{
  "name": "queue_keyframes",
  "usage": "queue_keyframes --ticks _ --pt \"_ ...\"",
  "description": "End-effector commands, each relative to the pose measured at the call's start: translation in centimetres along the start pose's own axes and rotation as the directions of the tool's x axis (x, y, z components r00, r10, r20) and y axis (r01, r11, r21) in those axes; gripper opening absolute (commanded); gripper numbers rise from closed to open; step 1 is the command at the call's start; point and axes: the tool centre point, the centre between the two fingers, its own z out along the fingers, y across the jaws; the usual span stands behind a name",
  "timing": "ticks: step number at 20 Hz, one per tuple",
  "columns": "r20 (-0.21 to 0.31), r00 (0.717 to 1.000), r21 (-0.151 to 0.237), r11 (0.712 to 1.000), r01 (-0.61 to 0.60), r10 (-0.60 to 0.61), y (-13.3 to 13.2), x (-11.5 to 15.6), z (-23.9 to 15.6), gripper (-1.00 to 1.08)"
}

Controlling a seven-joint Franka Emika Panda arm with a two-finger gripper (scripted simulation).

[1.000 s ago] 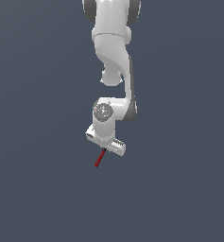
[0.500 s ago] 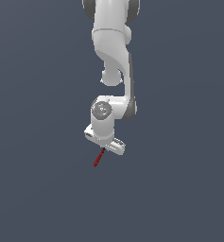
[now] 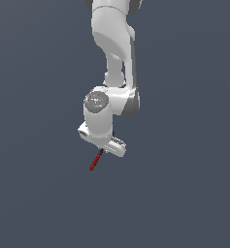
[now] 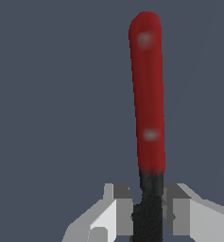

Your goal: Pick up the object and move it to a goal position.

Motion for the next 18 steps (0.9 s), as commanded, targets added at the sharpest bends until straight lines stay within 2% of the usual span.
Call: queue_keyframes --ticks 1,10,18 --pt "-0.001 1.0 0.0 1.0 0.0 0.0 0.2 0.9 -2.4 -1.0" --pt "-0.001 1.0 0.0 1.0 0.001 -0.001 0.7 4.5 -11.1 -1.0" --pt "0.0 1.0 0.0 1.0 0.002 -0.002 0.9 6.6 -15.8 -1.0"
